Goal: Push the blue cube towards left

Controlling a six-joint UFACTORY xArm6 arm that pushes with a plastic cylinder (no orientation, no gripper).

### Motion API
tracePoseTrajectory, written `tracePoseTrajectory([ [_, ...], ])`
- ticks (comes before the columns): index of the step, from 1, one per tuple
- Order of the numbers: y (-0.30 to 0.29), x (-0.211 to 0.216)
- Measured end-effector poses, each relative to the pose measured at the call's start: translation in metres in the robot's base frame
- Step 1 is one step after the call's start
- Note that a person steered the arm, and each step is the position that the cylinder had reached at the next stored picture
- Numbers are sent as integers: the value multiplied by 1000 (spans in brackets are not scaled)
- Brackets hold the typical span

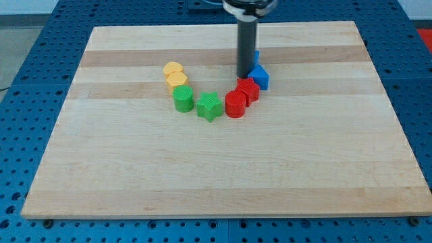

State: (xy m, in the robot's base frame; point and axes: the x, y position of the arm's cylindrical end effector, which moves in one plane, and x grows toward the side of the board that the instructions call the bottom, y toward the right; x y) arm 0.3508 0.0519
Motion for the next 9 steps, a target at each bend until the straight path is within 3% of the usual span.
tracePoseTrajectory([
  [2,12,-34],
  [4,78,-61],
  [5,29,-67],
  [6,-70,-63],
  [7,-125,-62],
  [8,-118,-64],
  [9,-157,-67],
])
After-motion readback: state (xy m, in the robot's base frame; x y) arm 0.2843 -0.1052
